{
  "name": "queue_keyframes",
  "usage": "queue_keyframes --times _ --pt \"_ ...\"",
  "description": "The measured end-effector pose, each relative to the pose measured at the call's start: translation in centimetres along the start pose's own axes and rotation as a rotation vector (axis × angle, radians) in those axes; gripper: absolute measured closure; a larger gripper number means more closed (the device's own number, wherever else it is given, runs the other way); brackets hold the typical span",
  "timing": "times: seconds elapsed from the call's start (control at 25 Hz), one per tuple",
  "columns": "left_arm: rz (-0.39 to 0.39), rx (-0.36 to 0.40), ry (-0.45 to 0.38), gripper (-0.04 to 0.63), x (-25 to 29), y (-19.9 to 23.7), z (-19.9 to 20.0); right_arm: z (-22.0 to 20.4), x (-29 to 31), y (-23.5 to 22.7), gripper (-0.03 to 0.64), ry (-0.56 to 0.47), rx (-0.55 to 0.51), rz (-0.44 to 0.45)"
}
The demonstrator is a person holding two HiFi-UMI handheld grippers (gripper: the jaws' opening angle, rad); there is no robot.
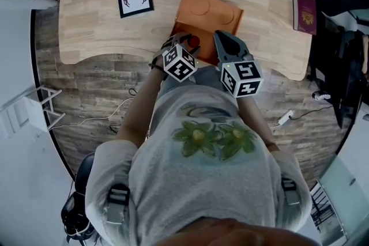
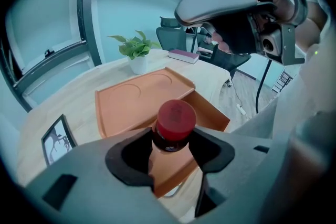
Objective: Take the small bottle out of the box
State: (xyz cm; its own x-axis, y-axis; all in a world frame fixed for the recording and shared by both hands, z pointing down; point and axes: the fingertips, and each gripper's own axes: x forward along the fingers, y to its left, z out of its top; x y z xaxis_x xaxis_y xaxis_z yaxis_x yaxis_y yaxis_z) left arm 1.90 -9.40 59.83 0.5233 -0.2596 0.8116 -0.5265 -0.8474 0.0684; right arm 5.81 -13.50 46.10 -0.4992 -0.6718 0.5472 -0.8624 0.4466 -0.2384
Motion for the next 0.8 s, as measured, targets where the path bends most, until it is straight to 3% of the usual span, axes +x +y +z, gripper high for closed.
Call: queue_keyframes --times 0.56,0.8 --pt "0.000 0.063 -0.035 0.370 -3.4 -0.7 2.5 0.8 -0.6 0.0 0.607 -0.030 0.004 -0.003" --pt "0.007 0.022 -0.092 0.370 -5.2 -0.3 4.2 0.8 -1.1 -0.3 0.607 -0.048 0.014 -0.014"
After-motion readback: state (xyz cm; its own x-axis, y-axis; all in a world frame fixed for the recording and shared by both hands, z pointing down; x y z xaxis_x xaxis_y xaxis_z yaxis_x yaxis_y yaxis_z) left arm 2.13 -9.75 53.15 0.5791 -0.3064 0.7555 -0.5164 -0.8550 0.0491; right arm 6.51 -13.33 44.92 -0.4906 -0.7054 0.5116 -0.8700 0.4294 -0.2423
